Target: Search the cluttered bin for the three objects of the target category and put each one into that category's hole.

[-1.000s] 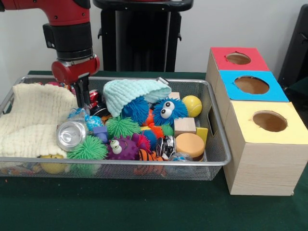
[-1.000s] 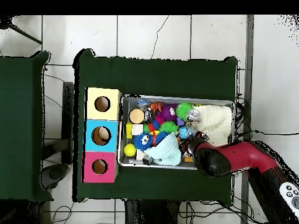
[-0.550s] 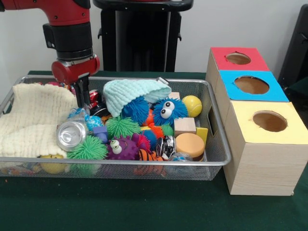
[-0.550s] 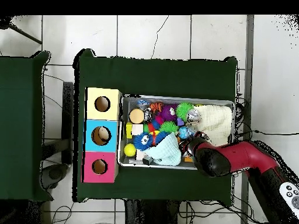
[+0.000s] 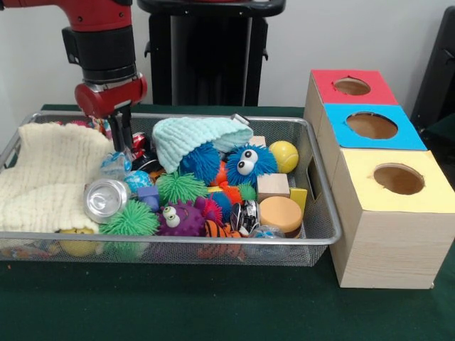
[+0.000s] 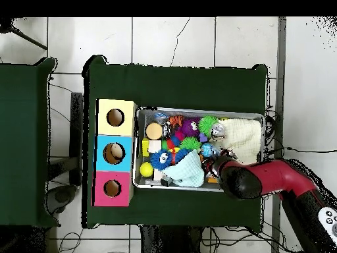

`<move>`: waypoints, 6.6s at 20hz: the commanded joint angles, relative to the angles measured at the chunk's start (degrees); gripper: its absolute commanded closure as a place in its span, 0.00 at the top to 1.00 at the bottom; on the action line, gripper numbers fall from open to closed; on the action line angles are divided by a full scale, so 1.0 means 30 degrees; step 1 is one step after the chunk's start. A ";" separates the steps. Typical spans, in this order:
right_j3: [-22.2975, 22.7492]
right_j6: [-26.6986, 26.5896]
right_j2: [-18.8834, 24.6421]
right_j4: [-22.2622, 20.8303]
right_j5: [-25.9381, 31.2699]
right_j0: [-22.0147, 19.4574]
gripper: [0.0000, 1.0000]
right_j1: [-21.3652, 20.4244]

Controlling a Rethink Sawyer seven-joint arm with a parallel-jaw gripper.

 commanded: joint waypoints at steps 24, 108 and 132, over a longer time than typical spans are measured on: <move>0.3119 -0.0920 0.1017 0.6310 0.5767 0.1679 0.00 -0.6812; -0.5567 2.5796 -1.7497 1.9515 0.0487 2.2429 0.00 -0.1663; -0.6454 2.4944 -1.8895 2.1573 0.3950 2.3811 0.00 -0.3944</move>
